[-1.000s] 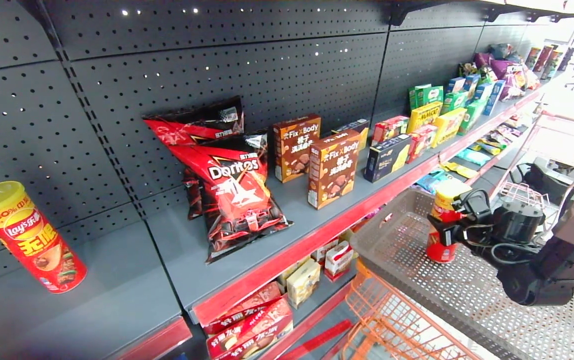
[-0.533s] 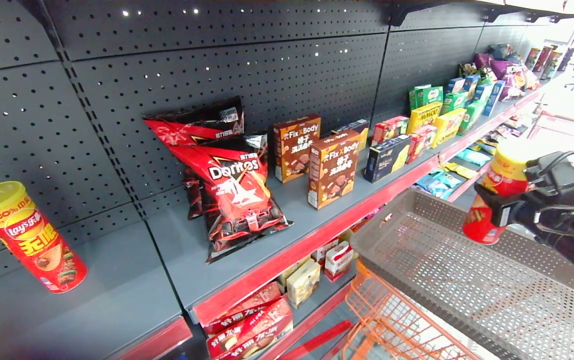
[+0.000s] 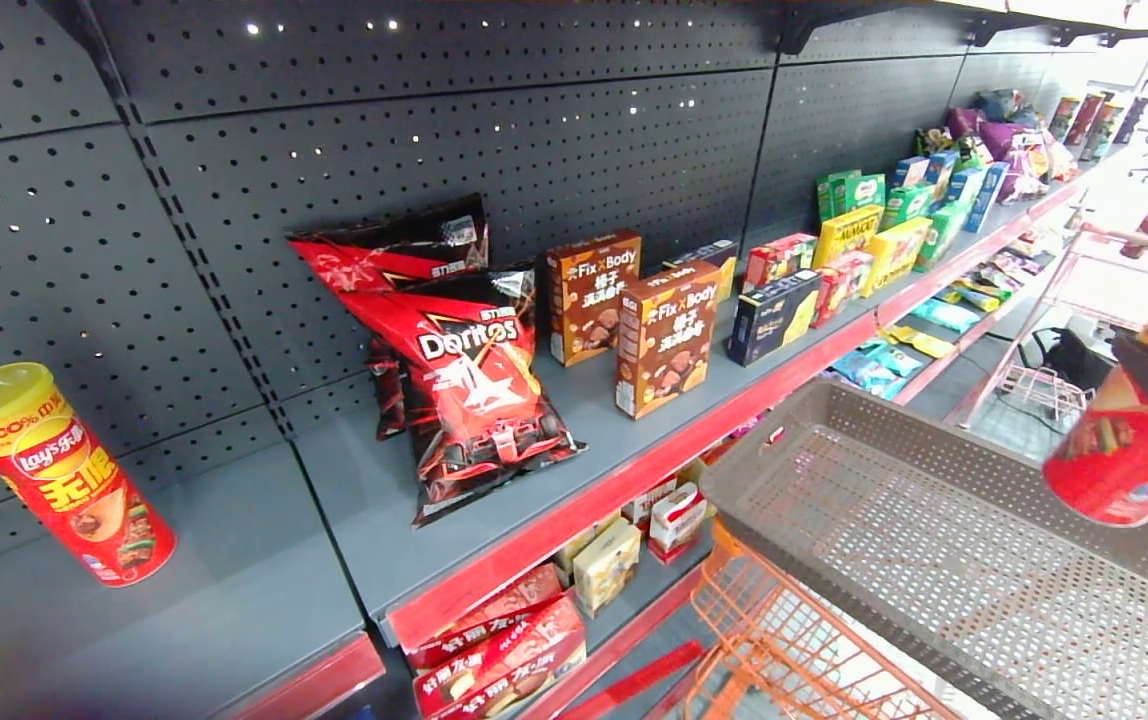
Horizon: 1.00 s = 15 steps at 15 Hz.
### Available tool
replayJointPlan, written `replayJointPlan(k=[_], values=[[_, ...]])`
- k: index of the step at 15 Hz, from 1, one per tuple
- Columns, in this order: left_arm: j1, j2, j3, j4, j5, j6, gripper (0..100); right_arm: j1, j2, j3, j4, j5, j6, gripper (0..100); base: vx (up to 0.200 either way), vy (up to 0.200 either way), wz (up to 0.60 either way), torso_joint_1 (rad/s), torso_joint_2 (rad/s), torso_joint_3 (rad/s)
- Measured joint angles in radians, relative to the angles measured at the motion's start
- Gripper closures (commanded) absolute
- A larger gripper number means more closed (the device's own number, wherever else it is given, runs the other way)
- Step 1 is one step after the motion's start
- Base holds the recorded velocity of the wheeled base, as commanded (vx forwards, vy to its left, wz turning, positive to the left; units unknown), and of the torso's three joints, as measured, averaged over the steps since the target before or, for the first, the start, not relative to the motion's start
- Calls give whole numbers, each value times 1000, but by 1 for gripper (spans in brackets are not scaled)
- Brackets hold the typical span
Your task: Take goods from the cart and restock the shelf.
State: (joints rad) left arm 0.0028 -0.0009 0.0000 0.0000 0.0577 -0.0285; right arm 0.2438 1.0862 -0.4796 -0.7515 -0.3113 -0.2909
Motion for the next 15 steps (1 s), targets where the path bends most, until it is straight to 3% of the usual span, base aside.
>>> replayJointPlan(k=[2, 3, 5, 8, 15], values=[[0, 0, 0, 0, 0, 0, 0, 15, -143, 8, 205, -44, 8, 100, 0, 0, 0, 0, 0, 0], [0, 0, 0, 0, 0, 0, 0, -3, -189, 11, 237, -52, 21, 100, 0, 0, 0, 0, 0, 0], [0, 0, 0, 0, 0, 0, 0, -52, -251, 32, 251, -67, 43, 100, 0, 0, 0, 0, 0, 0], [0, 0, 0, 0, 0, 0, 0, -67, -317, 69, 259, -189, 43, 100, 0, 0, 0, 0, 0, 0], [0, 0, 0, 0, 0, 0, 0, -64, -430, 113, 377, -138, 65, 100, 0, 0, 0, 0, 0, 0]])
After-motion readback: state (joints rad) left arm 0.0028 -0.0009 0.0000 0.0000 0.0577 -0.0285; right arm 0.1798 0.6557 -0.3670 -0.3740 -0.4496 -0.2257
